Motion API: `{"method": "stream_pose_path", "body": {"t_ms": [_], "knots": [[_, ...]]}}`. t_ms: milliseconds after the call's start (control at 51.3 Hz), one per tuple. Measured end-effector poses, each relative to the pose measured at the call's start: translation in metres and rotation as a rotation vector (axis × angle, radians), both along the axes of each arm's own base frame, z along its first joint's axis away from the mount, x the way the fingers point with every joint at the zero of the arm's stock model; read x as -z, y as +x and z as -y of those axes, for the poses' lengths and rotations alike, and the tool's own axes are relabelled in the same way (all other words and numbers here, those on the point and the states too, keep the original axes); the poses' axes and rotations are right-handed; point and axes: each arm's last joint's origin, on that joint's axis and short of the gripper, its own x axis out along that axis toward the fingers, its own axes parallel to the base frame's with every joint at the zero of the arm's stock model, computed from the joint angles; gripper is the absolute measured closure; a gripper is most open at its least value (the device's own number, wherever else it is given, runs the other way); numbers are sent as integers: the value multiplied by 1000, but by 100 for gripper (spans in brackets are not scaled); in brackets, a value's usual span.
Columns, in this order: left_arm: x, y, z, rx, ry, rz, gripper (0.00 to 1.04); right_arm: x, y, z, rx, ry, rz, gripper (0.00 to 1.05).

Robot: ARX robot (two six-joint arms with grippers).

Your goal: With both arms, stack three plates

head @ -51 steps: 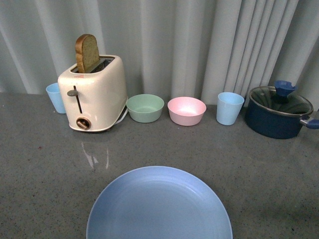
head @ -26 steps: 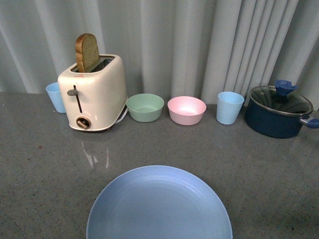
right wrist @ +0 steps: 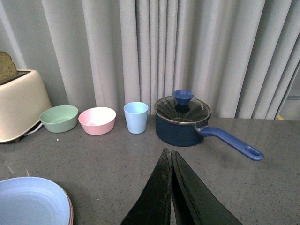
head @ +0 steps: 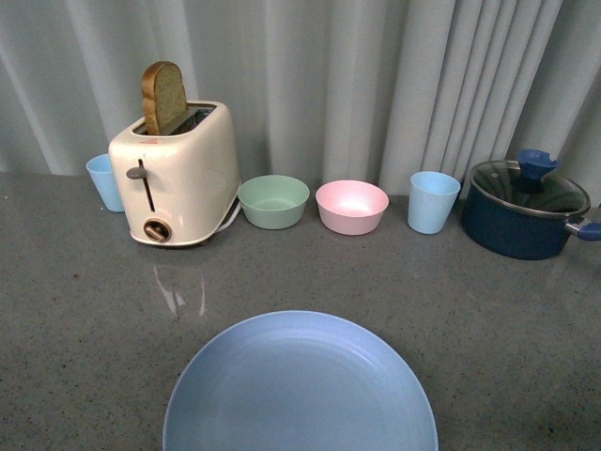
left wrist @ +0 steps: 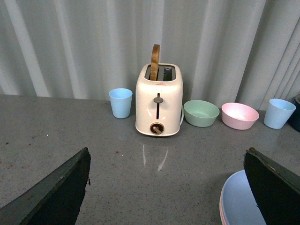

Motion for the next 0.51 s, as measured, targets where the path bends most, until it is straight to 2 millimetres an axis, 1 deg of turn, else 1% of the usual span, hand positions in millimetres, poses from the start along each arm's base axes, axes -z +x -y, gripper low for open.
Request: {"method": "stream_pose_path", "body": {"t_ms": [98,176,215,390,449,488,507], "knots": [[0,0,0,0,0,0,7,0,-2,0,0,0,0,102],[0,0,0,0,0,0,7,5,-9,0,-1,-1,-37,102],[0,0,0,0,0,0,7,4,-11,0,0,0,-21,102],[0,0,0,0,0,0,7,3,-12,0,0,-2,-6,101],[0,0,0,0,0,1,7,3,-12,0,0,-1,-6,89],[0,0,0,0,0,1,7,3,-12,0,0,-1,-7,77],[0,0,0,0,0,1,7,3,-12,0,0,-1,-7,73]]}}
